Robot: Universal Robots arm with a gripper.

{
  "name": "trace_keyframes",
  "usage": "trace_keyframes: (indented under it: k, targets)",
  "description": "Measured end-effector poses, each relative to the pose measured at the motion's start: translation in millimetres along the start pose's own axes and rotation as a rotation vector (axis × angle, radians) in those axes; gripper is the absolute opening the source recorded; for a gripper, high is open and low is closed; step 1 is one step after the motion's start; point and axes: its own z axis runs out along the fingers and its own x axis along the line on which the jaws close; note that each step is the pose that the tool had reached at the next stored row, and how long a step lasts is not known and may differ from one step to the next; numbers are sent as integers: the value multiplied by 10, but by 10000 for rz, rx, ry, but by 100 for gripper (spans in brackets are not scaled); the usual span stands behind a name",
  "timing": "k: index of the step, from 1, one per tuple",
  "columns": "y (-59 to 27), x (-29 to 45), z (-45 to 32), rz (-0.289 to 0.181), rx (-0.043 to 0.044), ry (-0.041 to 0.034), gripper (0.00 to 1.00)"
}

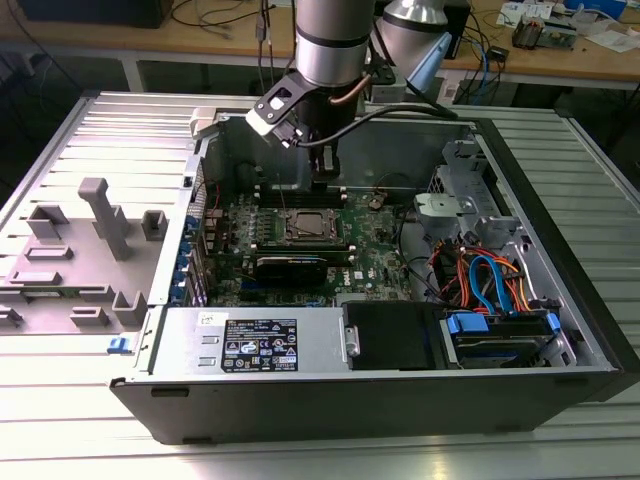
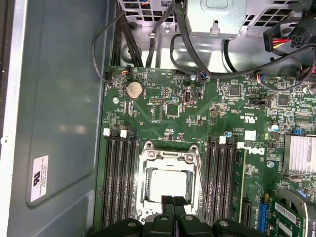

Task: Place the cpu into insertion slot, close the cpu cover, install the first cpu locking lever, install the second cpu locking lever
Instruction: 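Install the first cpu locking lever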

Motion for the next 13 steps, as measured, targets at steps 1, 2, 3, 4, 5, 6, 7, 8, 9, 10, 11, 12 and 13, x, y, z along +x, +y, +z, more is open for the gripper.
trace_keyframes:
  k: [1, 2, 3, 4, 5, 6, 7, 8, 9, 10, 11, 12, 13]
  targets:
    - [0, 0, -2, 0, -1, 1, 11]
    - [0, 0, -2, 0, -2, 3, 11]
    - [0, 0, -3, 0, -1, 2, 11]
    - [0, 0, -3, 0, -1, 2, 11]
    - [0, 0, -4, 0, 0, 1, 11]
    - [0, 0, -4, -2, 0, 1, 11]
    - [0, 0, -4, -4, 0, 1, 11]
    - [0, 0, -4, -14, 0, 0, 11]
    - [0, 0, -5, -65, 4, -6, 11]
    - [-1, 0, -5, -156, 8, -8, 11]
    - [0, 0, -5, -236, 11, -7, 11]
    - [0, 0, -4, -323, 14, -7, 11]
    - [0, 0, -5, -434, 19, -8, 11]
